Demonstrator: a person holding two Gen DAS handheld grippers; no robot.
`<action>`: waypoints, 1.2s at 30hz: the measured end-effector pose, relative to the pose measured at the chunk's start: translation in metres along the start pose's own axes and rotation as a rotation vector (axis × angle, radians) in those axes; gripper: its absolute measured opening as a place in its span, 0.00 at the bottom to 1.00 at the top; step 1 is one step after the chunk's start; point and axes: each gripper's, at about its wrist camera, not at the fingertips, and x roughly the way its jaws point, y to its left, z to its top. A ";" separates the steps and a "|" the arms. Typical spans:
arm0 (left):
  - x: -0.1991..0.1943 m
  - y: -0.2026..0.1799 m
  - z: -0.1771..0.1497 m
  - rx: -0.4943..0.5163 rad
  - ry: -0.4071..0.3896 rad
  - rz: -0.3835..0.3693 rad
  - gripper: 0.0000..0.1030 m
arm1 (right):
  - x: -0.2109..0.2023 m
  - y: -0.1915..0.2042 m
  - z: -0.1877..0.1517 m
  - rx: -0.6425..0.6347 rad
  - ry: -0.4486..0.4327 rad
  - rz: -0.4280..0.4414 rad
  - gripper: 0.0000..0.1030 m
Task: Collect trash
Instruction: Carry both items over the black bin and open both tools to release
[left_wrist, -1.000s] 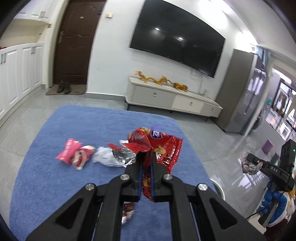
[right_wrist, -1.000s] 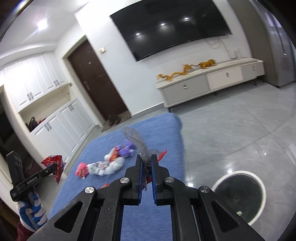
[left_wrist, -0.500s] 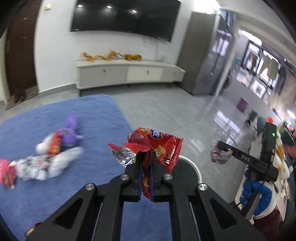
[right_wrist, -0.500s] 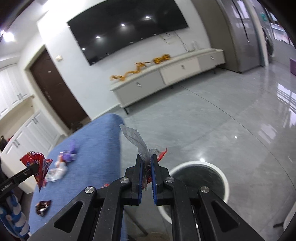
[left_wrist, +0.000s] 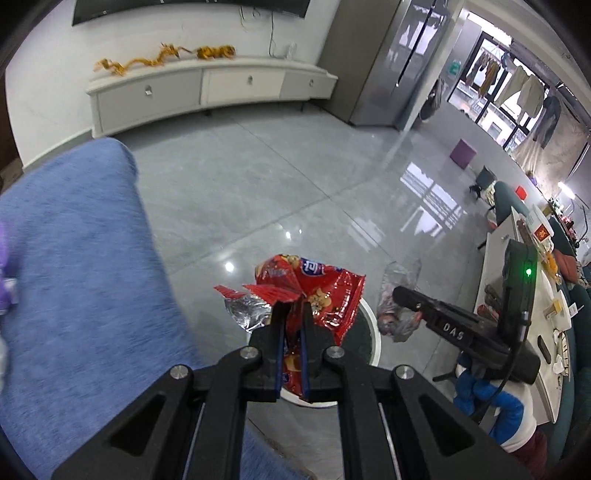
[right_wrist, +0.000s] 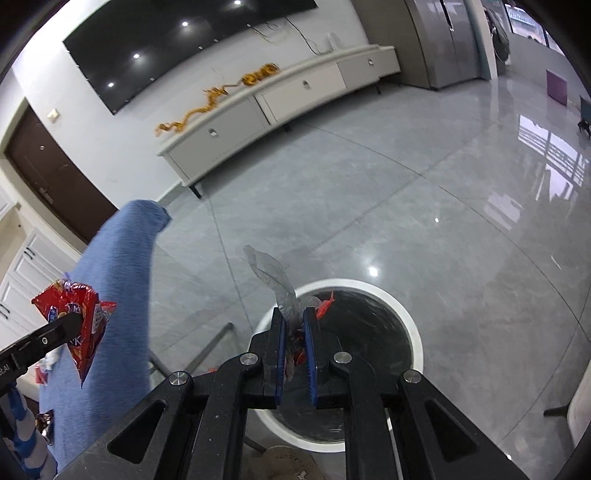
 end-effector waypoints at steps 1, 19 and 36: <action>0.008 -0.002 0.001 0.000 0.010 -0.006 0.06 | 0.004 -0.003 0.000 0.006 0.009 -0.004 0.11; 0.083 -0.014 0.006 -0.032 0.146 -0.123 0.42 | 0.012 -0.045 -0.011 0.099 0.049 -0.083 0.28; 0.021 -0.011 0.006 -0.028 0.018 -0.108 0.57 | -0.033 -0.027 -0.012 0.083 -0.025 -0.083 0.30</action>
